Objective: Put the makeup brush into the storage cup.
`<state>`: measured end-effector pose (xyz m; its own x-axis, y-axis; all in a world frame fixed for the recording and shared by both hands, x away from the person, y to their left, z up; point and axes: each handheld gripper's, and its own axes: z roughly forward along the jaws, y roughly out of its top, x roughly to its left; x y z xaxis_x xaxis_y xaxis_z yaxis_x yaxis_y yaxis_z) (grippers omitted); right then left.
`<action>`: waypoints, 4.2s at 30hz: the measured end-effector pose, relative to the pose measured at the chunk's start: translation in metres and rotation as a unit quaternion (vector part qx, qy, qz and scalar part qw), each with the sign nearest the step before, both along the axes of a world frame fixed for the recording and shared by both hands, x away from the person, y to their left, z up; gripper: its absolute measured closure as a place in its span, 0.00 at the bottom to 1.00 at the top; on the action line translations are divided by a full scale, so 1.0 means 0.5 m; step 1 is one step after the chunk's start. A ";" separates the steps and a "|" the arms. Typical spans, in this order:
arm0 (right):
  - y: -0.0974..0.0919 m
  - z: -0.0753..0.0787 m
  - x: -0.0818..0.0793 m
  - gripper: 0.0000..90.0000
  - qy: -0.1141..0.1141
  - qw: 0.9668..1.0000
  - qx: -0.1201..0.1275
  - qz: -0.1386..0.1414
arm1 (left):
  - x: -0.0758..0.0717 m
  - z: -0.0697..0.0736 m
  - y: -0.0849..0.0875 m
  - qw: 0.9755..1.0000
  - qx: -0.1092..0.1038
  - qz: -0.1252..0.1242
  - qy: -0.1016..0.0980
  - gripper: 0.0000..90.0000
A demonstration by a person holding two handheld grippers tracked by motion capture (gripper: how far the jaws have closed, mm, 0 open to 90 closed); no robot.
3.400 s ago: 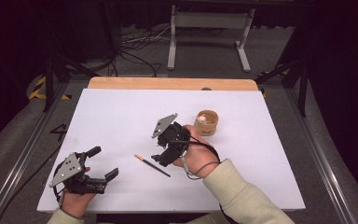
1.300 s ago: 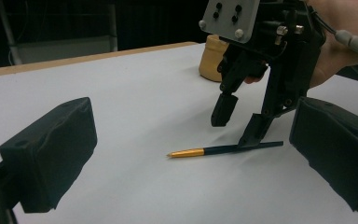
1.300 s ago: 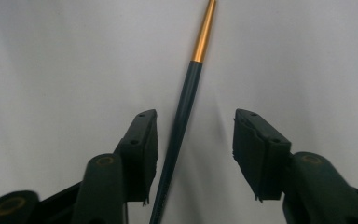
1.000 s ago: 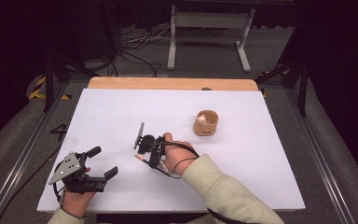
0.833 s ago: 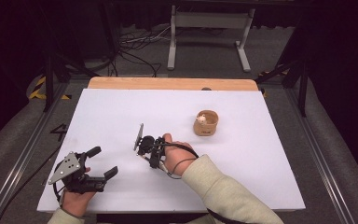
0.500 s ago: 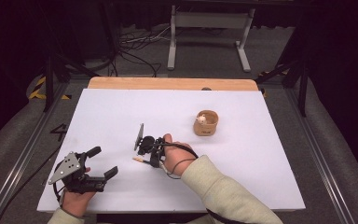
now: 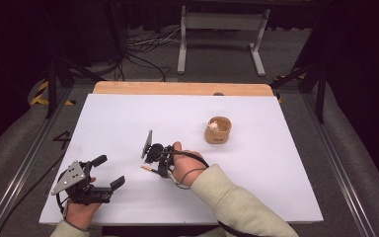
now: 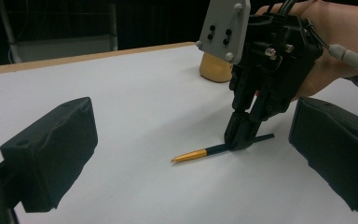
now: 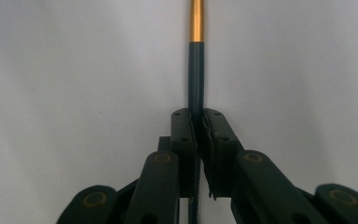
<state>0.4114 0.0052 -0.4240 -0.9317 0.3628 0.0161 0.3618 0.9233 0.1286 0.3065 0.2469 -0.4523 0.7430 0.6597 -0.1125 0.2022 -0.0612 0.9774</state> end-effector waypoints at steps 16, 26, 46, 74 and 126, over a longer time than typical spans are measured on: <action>-0.030 0.069 -0.009 0.93 -0.033 0.998 0.059 -0.008 | 0.001 -0.001 0.000 1.000 0.000 0.001 0.003 0.02; -0.065 0.126 -0.019 0.93 -0.071 0.990 0.118 -0.024 | 0.002 -0.001 0.001 1.000 0.001 0.002 0.002 0.02; -0.128 0.166 -0.045 0.93 -0.132 0.960 0.239 -0.059 | 0.001 -0.001 0.001 1.000 0.000 0.000 0.003 0.02; -0.255 0.187 -0.070 0.93 -0.236 0.879 0.386 -0.151 | 0.003 -0.003 -0.001 1.000 0.000 -0.001 0.007 0.02; -0.418 0.217 0.034 0.93 -0.362 0.793 0.393 -0.292 | 0.005 -0.006 0.002 1.000 -0.003 0.003 0.013 0.02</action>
<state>0.4283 -0.2036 -0.3155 -0.4756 0.8796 -0.0116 0.2675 0.1572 0.9506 0.3091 0.2478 -0.4551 0.7362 0.6631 -0.1350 0.2278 -0.0550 0.9722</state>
